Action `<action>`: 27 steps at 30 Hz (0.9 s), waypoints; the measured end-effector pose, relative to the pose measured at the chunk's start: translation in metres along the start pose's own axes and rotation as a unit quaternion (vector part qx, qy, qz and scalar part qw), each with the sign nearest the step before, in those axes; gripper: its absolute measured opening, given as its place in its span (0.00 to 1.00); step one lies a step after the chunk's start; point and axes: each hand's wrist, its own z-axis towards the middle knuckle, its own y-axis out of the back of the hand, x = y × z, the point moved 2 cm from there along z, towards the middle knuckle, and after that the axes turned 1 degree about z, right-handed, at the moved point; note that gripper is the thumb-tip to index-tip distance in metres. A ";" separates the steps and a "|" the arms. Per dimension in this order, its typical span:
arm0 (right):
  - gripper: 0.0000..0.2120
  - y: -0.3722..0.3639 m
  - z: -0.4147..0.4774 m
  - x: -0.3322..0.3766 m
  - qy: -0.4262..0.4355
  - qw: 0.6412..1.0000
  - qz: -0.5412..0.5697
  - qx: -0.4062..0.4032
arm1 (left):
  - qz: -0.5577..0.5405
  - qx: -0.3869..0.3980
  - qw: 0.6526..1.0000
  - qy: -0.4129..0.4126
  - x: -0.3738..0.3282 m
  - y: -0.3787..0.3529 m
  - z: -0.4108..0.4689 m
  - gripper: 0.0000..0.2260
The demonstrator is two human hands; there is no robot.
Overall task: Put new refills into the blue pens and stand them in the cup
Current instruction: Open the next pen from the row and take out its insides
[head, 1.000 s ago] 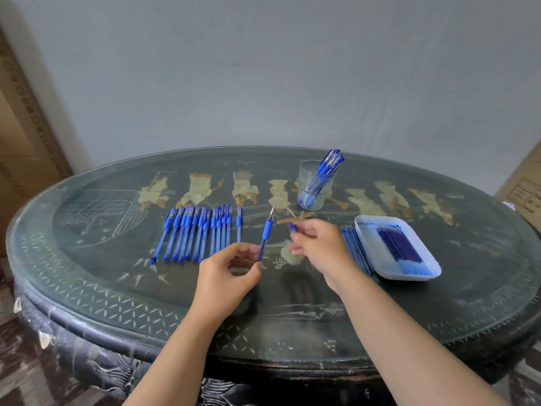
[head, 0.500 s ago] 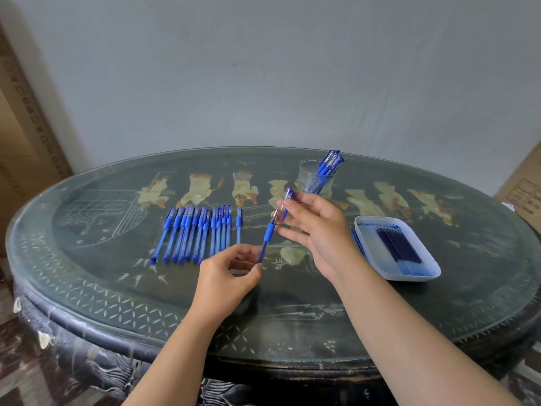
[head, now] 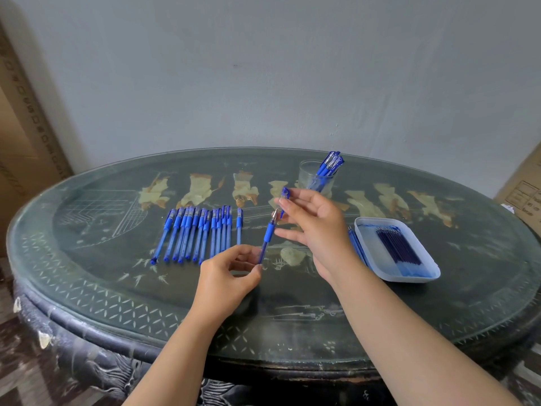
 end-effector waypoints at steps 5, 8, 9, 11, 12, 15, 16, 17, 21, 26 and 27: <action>0.07 -0.003 0.000 -0.006 -0.001 1.000 -0.030 0.008 | 0.003 0.002 1.000 0.000 -0.001 0.000 0.000 0.12; 0.08 -0.004 -0.002 -0.012 -0.010 0.999 -0.052 0.014 | 0.004 -0.003 1.000 -0.003 -0.001 0.000 0.000 0.11; 0.09 -0.005 -0.003 -0.013 -0.013 0.998 -0.052 0.014 | 0.005 -0.004 1.000 -0.004 0.000 0.001 0.000 0.11; 0.10 -0.006 -0.004 -0.017 -0.010 0.998 -0.056 0.014 | 0.008 -0.004 1.000 -0.004 0.000 0.001 0.000 0.11; 0.10 -0.007 -0.005 -0.018 0.000 0.997 -0.071 0.015 | 0.009 -0.004 1.000 -0.005 0.001 0.001 0.000 0.11; 0.08 -0.011 -0.006 -0.019 0.031 0.991 -0.126 0.018 | 0.011 -0.004 1.000 -0.006 0.001 0.002 0.000 0.11; 0.08 -0.013 -0.006 -0.019 0.037 0.990 -0.138 0.017 | 0.010 -0.006 1.000 -0.007 0.001 0.002 0.000 0.11; 0.08 -0.014 -0.006 -0.020 0.041 0.988 -0.149 0.015 | 0.010 -0.007 1.000 -0.008 0.001 0.003 0.000 0.11; 0.10 -0.016 -0.009 -0.021 0.054 0.984 -0.170 0.008 | 0.012 -0.007 1.000 -0.018 -0.001 0.003 -0.001 0.12; 0.07 -0.012 -0.010 -0.020 0.054 0.983 -0.175 0.016 | 0.014 0.000 1.000 -0.022 -0.002 0.002 -0.002 0.13; 0.08 -0.011 -0.010 -0.020 0.048 0.985 -0.167 0.014 | 0.016 0.001 1.000 -0.025 -0.001 0.002 -0.003 0.13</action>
